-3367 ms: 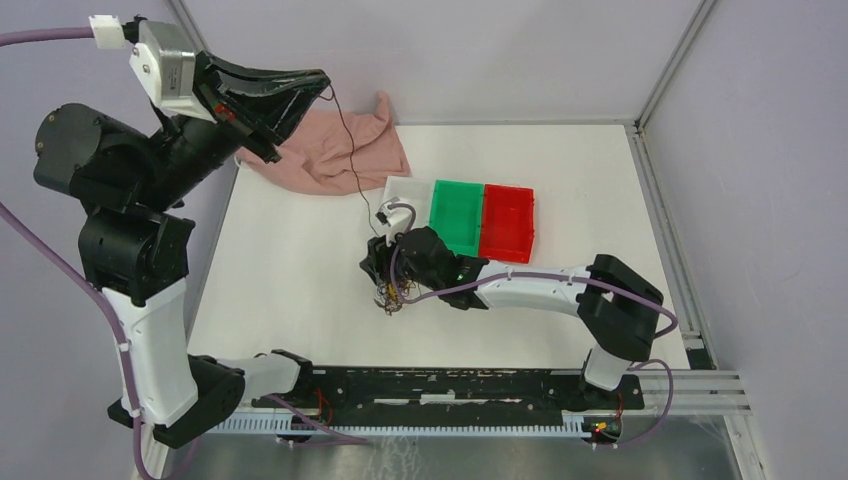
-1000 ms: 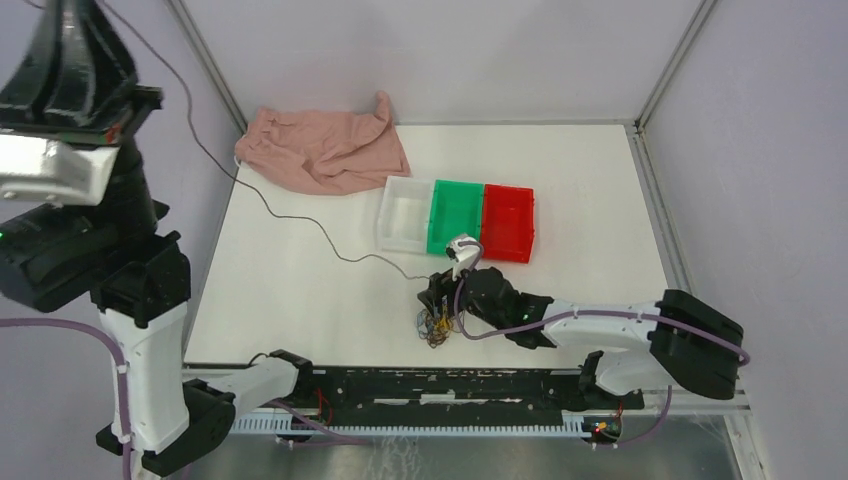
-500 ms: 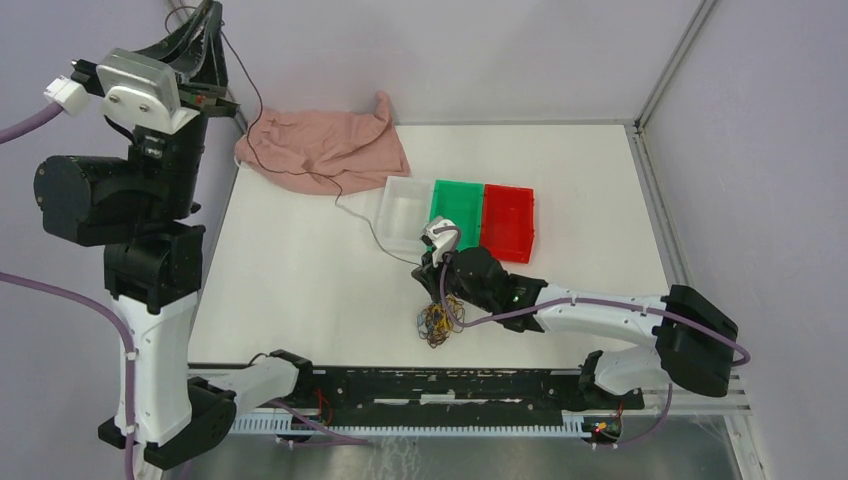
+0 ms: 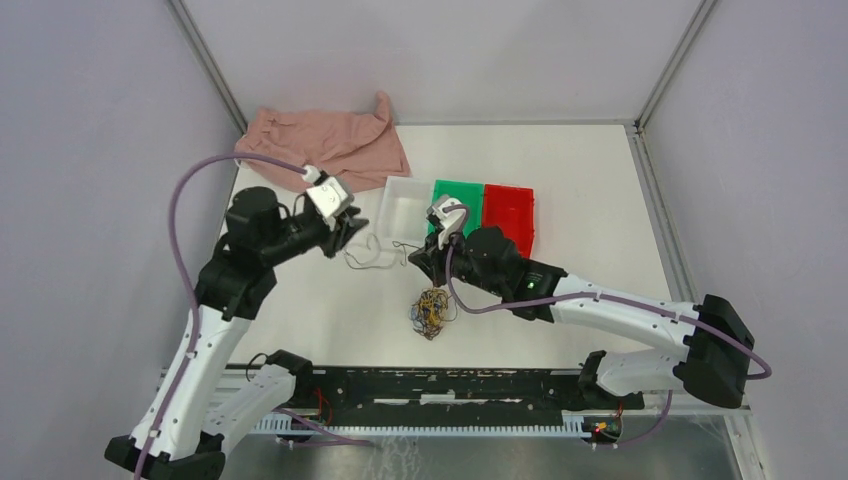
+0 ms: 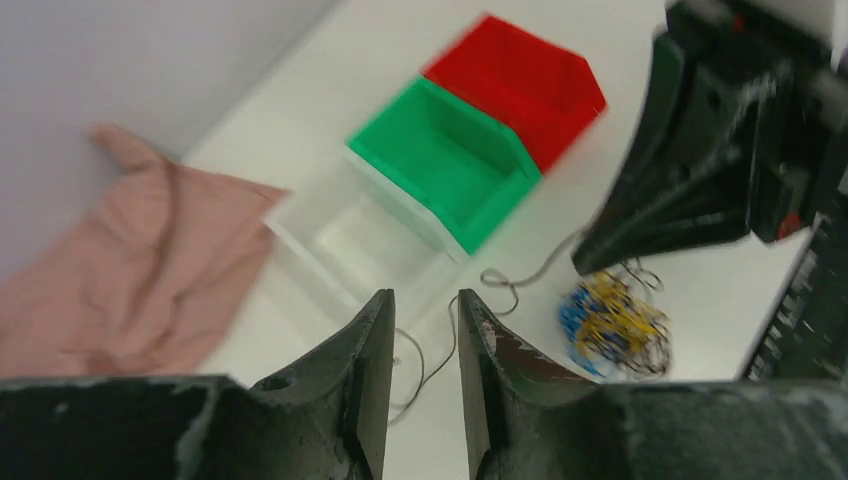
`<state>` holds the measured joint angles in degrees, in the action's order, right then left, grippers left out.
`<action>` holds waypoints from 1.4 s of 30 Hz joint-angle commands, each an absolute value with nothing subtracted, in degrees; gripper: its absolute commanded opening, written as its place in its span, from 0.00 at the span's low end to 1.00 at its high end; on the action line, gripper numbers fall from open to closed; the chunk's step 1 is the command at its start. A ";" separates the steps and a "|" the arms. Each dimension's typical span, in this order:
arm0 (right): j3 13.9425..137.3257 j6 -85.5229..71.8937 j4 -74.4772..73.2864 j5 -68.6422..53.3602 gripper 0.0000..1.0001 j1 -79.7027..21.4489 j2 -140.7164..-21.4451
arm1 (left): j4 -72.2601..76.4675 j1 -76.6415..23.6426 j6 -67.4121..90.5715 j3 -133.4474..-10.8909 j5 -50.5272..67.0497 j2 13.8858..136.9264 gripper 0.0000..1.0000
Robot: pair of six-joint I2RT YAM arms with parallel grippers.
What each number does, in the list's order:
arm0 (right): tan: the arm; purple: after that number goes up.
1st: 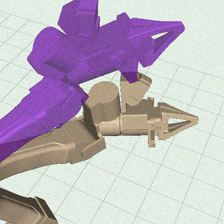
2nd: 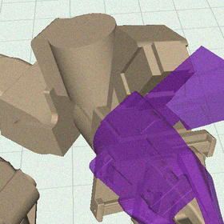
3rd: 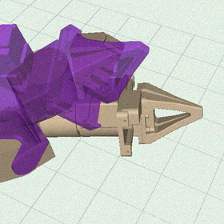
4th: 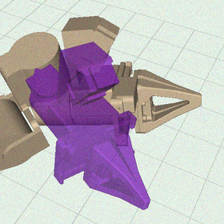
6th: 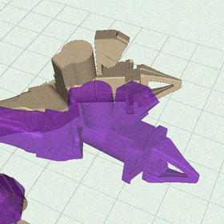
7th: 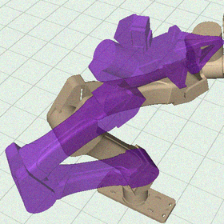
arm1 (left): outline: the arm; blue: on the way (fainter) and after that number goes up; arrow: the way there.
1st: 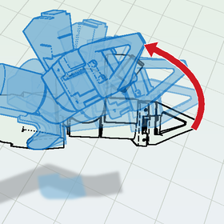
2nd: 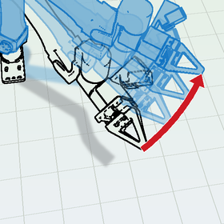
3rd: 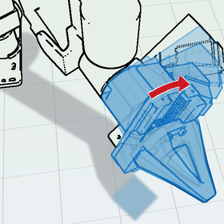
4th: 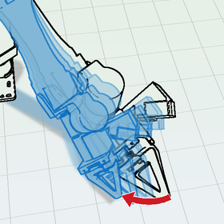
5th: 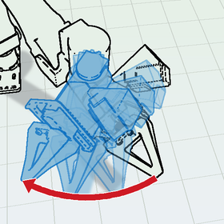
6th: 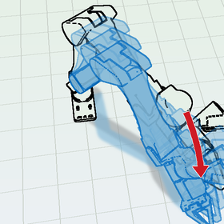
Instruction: Untangle the cables
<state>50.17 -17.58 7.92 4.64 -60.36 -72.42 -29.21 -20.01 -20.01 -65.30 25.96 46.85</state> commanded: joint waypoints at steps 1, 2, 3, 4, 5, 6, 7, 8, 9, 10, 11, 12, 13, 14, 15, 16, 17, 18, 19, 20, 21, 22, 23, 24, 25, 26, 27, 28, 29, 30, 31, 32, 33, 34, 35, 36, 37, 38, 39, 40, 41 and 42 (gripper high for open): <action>53.70 -17.05 7.12 -0.77 0.00 -60.28 -71.67 | -31.55 -19.95 -23.61 -58.63 41.65 42.84 0.43; 54.06 -16.97 6.77 -1.50 0.00 -60.26 -71.95 | -31.59 -19.95 -24.47 -57.61 42.14 42.68 0.46; 54.48 -16.84 6.54 -2.25 0.00 -60.29 -72.20 | -31.96 -20.01 -25.90 -56.84 42.67 42.74 0.50; 54.92 -16.79 6.27 -3.14 0.00 -60.25 -72.48 | -32.69 -20.08 -27.59 -56.30 43.27 43.03 0.52; 55.45 -16.79 5.96 -4.00 0.00 -60.25 -72.86 | -33.28 -20.12 -28.89 -55.88 43.66 43.50 0.53; 56.03 -16.83 5.55 -4.77 0.00 -60.24 -73.33 | -33.71 -20.27 -29.57 -55.59 43.93 43.98 0.55; 56.75 -16.94 5.05 -5.60 0.00 -60.25 -73.79 | -34.32 -20.45 -30.70 -55.44 44.27 44.43 0.57; 57.42 -17.04 4.80 -6.43 0.00 -60.22 -74.35 | -34.68 -20.59 -31.76 -55.42 44.51 44.81 0.59; 57.93 -17.09 4.46 -7.07 0.00 -60.22 -74.90 | -34.81 -20.83 -32.28 -55.45 44.66 45.04 0.62; 58.41 -17.34 4.34 -7.26 0.00 -60.21 -75.29 | -35.26 -21.14 -32.97 -55.78 45.08 45.16 0.62; 58.64 -17.58 4.35 -7.25 0.00 -60.25 -75.66 | -36.31 -21.42 -33.97 -56.17 46.00 45.28 0.63; 58.97 -17.80 4.46 -7.41 0.00 -60.24 -75.91 | -38.11 -21.87 -35.37 -56.75 46.98 45.71 0.64; 59.11 -17.96 4.62 -7.59 0.00 -60.24 -76.14 | -40.04 -22.38 -36.91 -57.26 47.66 46.11 0.64; 59.14 -18.20 4.90 -7.85 0.00 -60.22 -76.50 | -41.50 -23.27 -38.34 -57.56 47.68 46.56 0.64; 59.15 -18.39 5.29 -8.28 0.00 -60.23 -76.73 | -42.37 -23.88 -39.43 -57.70 47.15 46.78 0.64; 59.23 -18.70 5.56 -8.70 0.00 -60.26 -76.98 | -42.58 -24.29 -40.44 -57.47 46.50 46.80 0.63; 59.36 -18.96 5.67 -9.27 0.00 -60.26 -77.17 | -42.56 -24.53 -41.61 -57.12 46.18 46.60 0.62; 59.49 -19.12 5.74 -9.79 0.00 -60.26 -77.35 | -42.54 -24.72 -42.54 -56.68 46.15 46.40 0.62; 59.57 -19.38 5.83 -10.10 0.00 -60.29 -77.49 | -42.56 -24.94 -43.36 -56.24 46.11 46.26 0.61; 59.55 -19.60 5.91 -10.36 0.00 -60.22 -77.59 | -42.56 -25.15 -43.98 -55.83 45.84 46.32 0.59; 59.51 -19.74 5.95 -10.75 0.00 -60.26 -77.62 | -42.56 -25.35 -44.71 -55.61 45.36 46.32 0.56; 59.57 -19.96 6.12 -11.14 0.00 -60.28 -77.64 | -42.27 -25.46 -45.84 -55.42 44.90 46.27 0.53; 59.51 -20.16 6.32 -11.64 0.00 -60.28 -77.62 | -41.30 -25.45 -46.09 -54.92 44.16 46.12 0.51; 59.50 -20.31 6.51 -12.19 0.00 -60.24 -77.64 | -39.92 -25.47 -46.21 -54.19 43.43 45.67 0.49; 59.55 -20.52 6.78 -12.82 0.00 -60.21 -77.70 | -38.31 -25.50 -46.46 -53.48 42.77 45.09 0.48; 59.57 -20.64 6.91 -13.35 0.00 -60.23 -77.76 | -37.15 -25.49 -46.93 -52.72 42.25 44.59 0.48; 59.62 -20.80 6.87 -13.70 0.00 -60.27 -77.86 | -36.35 -25.54 -47.39 -52.30 41.81 44.30 0.48; 59.66 -20.90 6.75 -14.09 0.00 -60.28 -77.94 | -35.89 -25.64 -47.76 -52.08 41.14 44.09 0.48; 59.60 -20.89 6.53 -14.34 0.00 -60.25 -77.82 | -35.56 -25.58 -48.14 -52.00 40.61 44.12 0.48; 59.47 -20.91 6.44 -14.59 0.00 -60.22 -77.74 | -35.31 -25.59 -49.02 -51.97 40.20 44.03 0.51; 59.37 -20.88 6.42 -14.83 0.00 -60.28 -77.71 | -34.80 -25.62 -49.79 -51.72 39.65 43.73 0.59; 59.21 -20.84 6.28 -15.05 0.00 -60.21 -77.63 | -33.04 -25.64 -49.95 -51.16 38.88 43.08 0.65; 59.18 -20.82 6.11 -15.11 0.00 -60.26 -77.54 | -31.02 -25.65 -49.94 -50.47 38.03 42.08 0.67; 59.17 -20.76 5.93 -15.12 0.00 -60.28 -77.54 | -29.14 -25.64 -50.14 -49.86 37.54 41.03 0.68; 59.08 -20.81 5.79 -15.12 0.00 -60.25 -77.49 | -28.01 -25.71 -50.54 -49.42 37.56 39.66 0.69; 59.06 -20.68 5.76 -15.12 0.00 -60.24 -77.50 | -27.79 -25.67 -51.34 -49.18 38.23 38.77 0.70; 59.06 -20.69 5.77 -15.12 0.00 -60.24 -77.45 | -27.82 -25.64 -51.83 -49.04 38.99 38.12 0.71; 59.21 -20.81 5.93 -15.19 0.00 -60.29 -77.51 | -28.43 -25.66 -52.03 -49.15 39.76 37.78 0.71; 59.21 -20.89 6.07 -15.20 0.00 -60.23 -77.56 | -29.61 -25.69 -52.61 -49.43 40.40 37.91 0.71; 59.30 -21.00 6.26 -15.27 0.00 -60.32 -77.62 | -30.97 -25.67 -53.17 -49.79 40.65 38.34 0.71; 59.44 -21.28 6.55 -15.45 0.00 -60.24 -77.68 | -32.10 -25.74 -53.59 -50.13 40.69 38.83 0.71; 59.54 -21.58 7.04 -15.70 0.00 -60.25 -77.84 | -33.10 -25.73 -54.02 -50.33 40.56 39.30 0.70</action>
